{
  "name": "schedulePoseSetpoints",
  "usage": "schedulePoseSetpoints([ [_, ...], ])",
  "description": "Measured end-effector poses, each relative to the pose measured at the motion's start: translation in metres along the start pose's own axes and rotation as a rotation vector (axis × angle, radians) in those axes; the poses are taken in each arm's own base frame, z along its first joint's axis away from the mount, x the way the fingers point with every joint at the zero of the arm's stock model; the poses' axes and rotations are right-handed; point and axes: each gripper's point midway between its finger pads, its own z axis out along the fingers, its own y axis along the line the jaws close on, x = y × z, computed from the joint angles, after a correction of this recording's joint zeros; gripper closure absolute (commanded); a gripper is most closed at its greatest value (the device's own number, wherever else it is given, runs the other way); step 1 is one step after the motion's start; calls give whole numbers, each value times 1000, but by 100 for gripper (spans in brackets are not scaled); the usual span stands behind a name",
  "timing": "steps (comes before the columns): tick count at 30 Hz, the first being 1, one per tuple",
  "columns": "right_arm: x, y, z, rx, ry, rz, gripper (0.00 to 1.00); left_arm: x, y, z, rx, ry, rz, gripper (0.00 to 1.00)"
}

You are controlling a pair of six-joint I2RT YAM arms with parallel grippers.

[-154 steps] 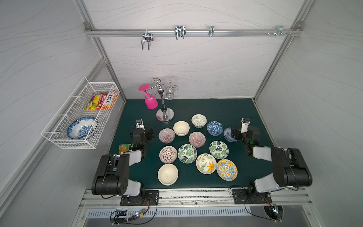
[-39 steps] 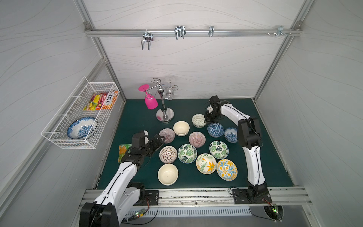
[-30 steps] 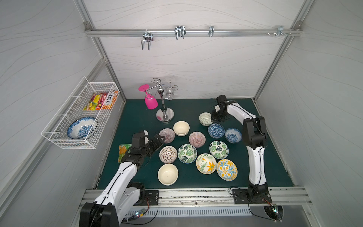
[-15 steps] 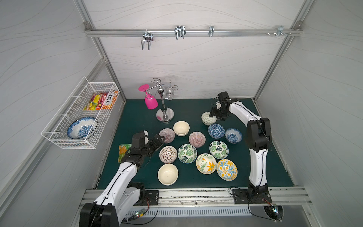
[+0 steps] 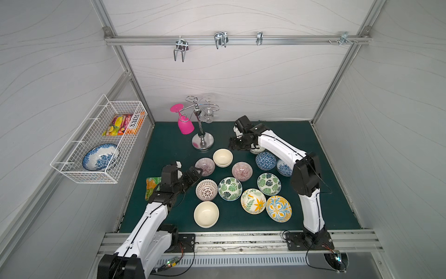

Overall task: Stack the bowls
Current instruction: Move the bowl to the center of the board.

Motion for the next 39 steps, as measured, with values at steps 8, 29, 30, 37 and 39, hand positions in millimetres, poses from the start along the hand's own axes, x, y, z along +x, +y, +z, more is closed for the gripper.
schedulePoseSetpoints([
  [8,30,-13,49,62,100,43,42,-1,0,-1,1,-5,0,0],
  [29,26,-49,58,99,94,98,97,-2,1,0,-1,-17,-4,0],
  [30,26,-51,57,98,91,98,97,-2,1,0,-1,-17,-4,0],
  [37,20,-62,54,107,83,95,96,-2,0,-1,5,-22,-2,0],
  [39,20,-61,53,116,77,86,95,-2,0,-1,6,-23,-1,0],
])
